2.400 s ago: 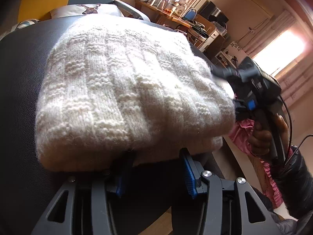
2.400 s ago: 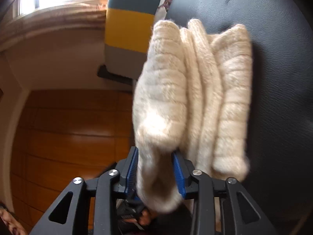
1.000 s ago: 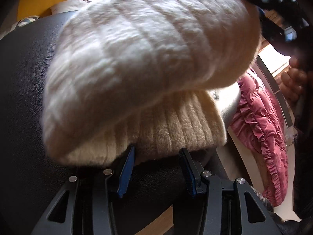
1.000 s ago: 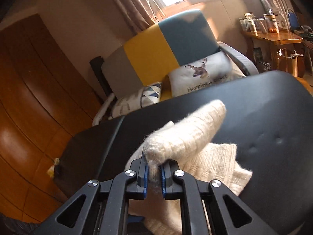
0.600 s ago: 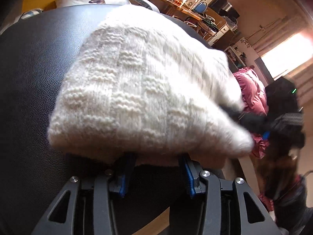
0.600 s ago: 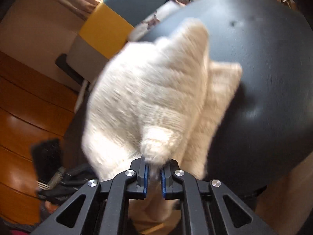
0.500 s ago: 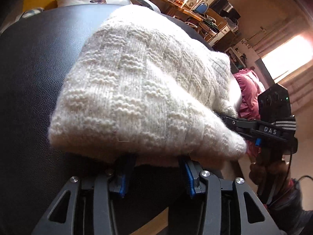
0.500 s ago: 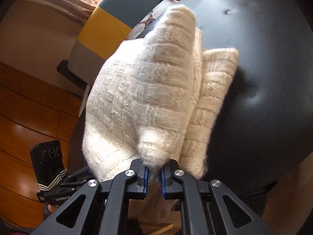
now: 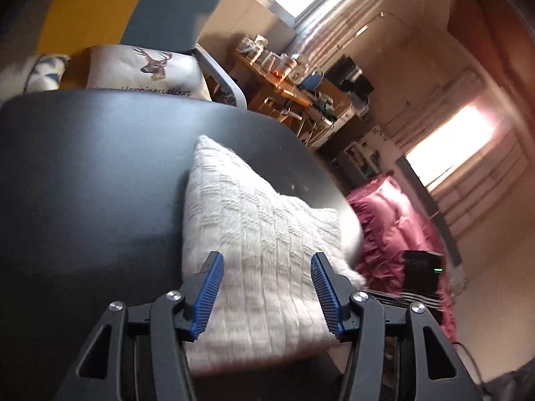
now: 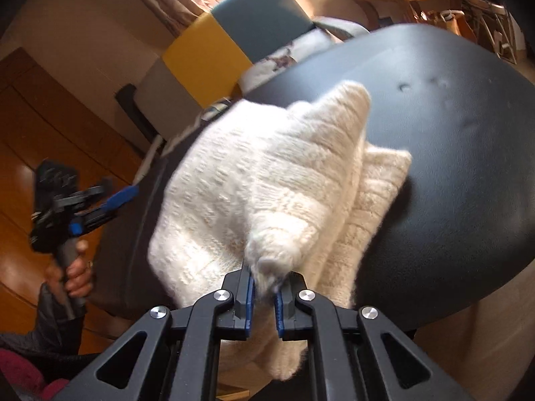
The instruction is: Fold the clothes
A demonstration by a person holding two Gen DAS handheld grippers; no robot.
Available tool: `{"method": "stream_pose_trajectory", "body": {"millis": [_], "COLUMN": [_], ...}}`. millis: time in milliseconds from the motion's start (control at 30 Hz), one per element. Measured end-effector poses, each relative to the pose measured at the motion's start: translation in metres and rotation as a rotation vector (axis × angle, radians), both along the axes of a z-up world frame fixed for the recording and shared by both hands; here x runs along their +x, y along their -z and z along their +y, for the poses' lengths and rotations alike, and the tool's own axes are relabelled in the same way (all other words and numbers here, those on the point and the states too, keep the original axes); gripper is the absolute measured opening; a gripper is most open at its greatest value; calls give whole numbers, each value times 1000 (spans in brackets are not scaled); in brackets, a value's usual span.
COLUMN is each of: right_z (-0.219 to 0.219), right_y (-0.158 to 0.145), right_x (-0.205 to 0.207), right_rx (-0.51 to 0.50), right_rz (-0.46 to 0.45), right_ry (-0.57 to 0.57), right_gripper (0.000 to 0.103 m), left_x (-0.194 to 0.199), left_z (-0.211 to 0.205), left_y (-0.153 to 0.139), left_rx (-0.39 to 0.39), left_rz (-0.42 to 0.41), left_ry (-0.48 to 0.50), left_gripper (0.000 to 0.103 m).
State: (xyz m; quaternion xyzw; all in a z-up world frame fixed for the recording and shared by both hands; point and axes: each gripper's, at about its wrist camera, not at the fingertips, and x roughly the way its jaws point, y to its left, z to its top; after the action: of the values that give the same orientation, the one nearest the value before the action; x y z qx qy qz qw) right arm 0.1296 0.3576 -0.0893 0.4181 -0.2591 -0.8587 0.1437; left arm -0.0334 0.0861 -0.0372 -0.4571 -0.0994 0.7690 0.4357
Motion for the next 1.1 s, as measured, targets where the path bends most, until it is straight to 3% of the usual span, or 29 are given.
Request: {"method": "stream_pose_trajectory", "body": {"millis": [100,200,233,300,367,467,567,633,733,867,933,967,1100], "right_z": [0,-2,3,19,37,67,91,96,92,84,67,60,45], "right_y": [8,62,76,83,57,19,11,16,36,59,61,53,-2], "right_x": [7,11,15,29,40,45,28,4,-42,-82,-99,-102,-90], "right_rx": [45,267,274,159,65,-107,-346,-434,-462,-453,-371,-315,-138], "right_rz": [-48,-277,-318,-296,-188,-18,72,97,21,-115,-175,-163,-33], "right_ry": [-78,-101,-81,-25,47,140,206,220,218,147,79,57,-8], "right_gripper": [8,4,4,4,9,34,50,54,60,60,45,23,16], "left_x": [-5,14,21,34,42,45,52,56,57,62,67,68,75], "left_z": [37,54,57,61,60,61,62,61,57,52,58,58,43], "left_y": [17,38,43,48,48,45,40,42,43,46,48,47,24], "left_rx": [-103,-197,-215,-247,-266,-273,-270,-272,-254,-259,-250,-249,-116], "left_rz": [9,48,62,90,118,135,155,161,152,156,147,150,175], "left_ry": [111,165,178,209,237,234,263,272,269,287,284,270,221], "left_gripper": [54,54,54,54,54,54,54,54,54,55,55,55,55]}}
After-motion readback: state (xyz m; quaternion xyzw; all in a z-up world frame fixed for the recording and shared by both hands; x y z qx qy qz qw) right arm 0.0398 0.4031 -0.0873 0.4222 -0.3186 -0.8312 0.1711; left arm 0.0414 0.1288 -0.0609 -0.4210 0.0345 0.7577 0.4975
